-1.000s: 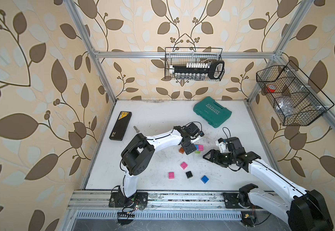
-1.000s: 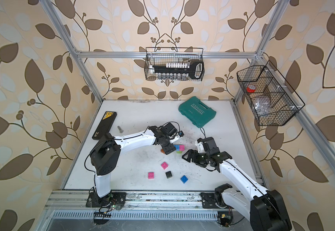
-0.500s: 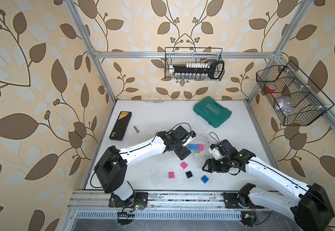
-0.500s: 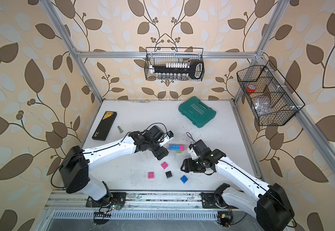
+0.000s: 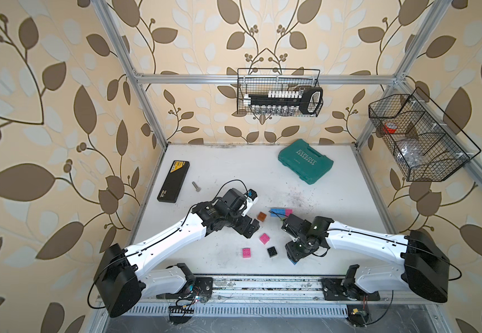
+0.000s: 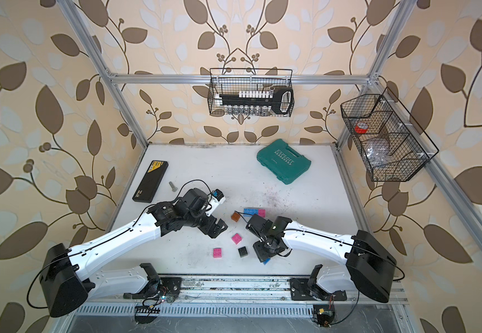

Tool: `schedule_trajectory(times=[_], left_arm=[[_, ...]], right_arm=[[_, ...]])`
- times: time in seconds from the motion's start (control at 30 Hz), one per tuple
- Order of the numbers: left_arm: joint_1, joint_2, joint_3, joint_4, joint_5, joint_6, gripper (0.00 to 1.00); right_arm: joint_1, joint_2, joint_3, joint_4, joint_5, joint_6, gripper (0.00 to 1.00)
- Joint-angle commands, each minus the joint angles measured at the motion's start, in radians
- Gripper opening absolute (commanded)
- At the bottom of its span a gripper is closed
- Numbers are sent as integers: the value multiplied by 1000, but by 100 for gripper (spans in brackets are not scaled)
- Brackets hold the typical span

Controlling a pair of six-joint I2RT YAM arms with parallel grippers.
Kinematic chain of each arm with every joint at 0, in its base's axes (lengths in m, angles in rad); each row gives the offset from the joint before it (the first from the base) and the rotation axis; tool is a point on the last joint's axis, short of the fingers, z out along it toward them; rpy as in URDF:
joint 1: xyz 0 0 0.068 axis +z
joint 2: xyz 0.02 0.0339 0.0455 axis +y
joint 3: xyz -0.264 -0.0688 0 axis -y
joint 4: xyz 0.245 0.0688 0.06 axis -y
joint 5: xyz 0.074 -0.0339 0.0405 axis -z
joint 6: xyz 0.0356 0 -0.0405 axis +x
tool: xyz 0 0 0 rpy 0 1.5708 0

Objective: Assemble the number 4 with lego
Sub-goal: Assemble the lego brick with the lego brick, then pick up the lego brick from the center of the board.

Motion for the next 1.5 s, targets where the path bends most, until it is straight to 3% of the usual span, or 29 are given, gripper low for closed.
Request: schedule_trajectory(times=[0.0,0.1,0.57,0.8,0.93,1.2,1.47], left_arm=[[6,-39,-18,-17,23,-40,97],[6,-46,-22,-22,20,-38,98],[6,-42,-23,-19,29,-32,99],[6,-37,-22,-19,26,-34,99],[6,-26,-21,-22,14,-40,99],[51,-8,0,0,-19,-46,99],[178,27,26,29,51,-33,99]], right_arm=[[30,22,23,-21,53,-9,57],[43,38,24,-22,53,-4,48],[101,111,27,-6,58,37,45],[100,90,18,4,73,67,24],[93,50,34,-19,81,89,22],[-77,-22,190,-156,32,90,22],[-204,155,502,-324,53,55,20]])
